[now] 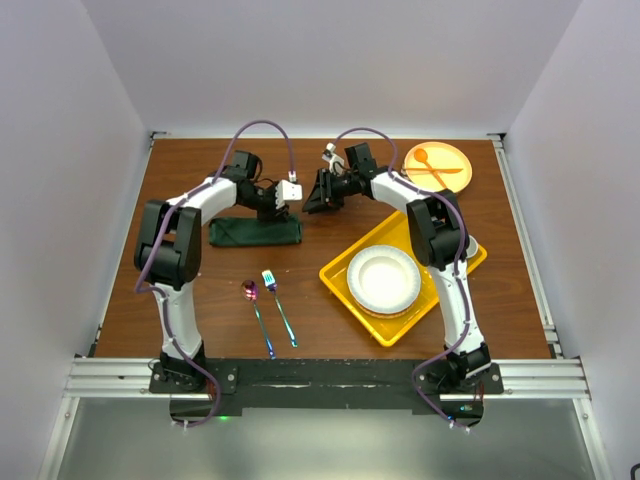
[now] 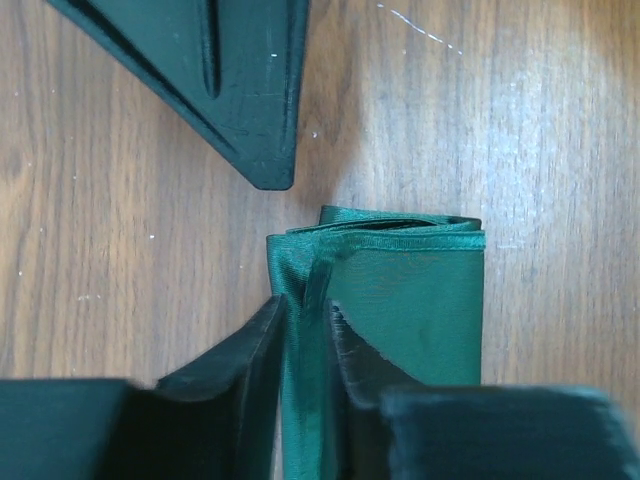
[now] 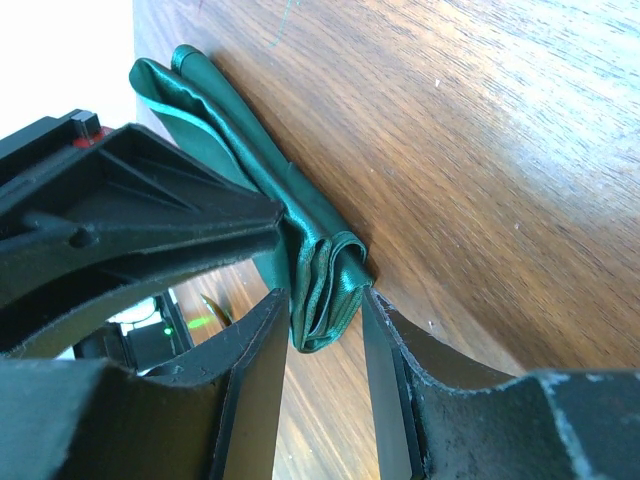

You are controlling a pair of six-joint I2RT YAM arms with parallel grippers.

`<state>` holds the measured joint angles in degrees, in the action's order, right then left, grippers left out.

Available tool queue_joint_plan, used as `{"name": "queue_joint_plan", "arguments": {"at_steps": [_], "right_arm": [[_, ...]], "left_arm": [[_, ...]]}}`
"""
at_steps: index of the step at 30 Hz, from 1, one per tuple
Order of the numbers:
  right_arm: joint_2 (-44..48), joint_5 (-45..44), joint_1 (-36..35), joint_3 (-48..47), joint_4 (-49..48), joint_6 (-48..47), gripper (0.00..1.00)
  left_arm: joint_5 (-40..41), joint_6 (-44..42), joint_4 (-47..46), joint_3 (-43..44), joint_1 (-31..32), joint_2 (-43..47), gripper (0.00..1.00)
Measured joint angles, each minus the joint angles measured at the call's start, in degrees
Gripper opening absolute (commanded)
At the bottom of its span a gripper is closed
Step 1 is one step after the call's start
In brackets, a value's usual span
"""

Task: Fold the napkin into a case and place the utensils inside
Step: Stuff the top corner of the smaller-rectangle-folded napkin at the center of the board.

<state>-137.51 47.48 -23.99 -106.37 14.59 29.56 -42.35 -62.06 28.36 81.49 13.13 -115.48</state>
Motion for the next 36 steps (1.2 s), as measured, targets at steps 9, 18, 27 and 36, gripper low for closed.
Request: {"name": "queue_joint_plan", "arguments": {"at_steps": [9, 18, 27, 36], "right_arm": [[0.0, 0.0, 0.0, 0.0, 0.0, 0.2, 0.39], [0.0, 0.0, -0.4, 0.0, -0.1, 0.5, 0.36], [0.0, 0.0, -0.6, 0.0, -0.3, 0.5, 0.35], [-0.1, 0.0, -0.8, 0.0, -1.1, 1.8, 0.22]], "left_arm": [[0.6, 0.0, 0.4, 0.0, 0.0, 0.0, 0.43], [0.7, -0.1, 1.7, 1.6, 0.0, -2.3, 0.2], [0.6, 0.2, 3.0, 2.6, 0.0, -2.8, 0.0], [0.6, 1.4, 0.5, -4.0, 0.1, 4.8, 0.0]]}}
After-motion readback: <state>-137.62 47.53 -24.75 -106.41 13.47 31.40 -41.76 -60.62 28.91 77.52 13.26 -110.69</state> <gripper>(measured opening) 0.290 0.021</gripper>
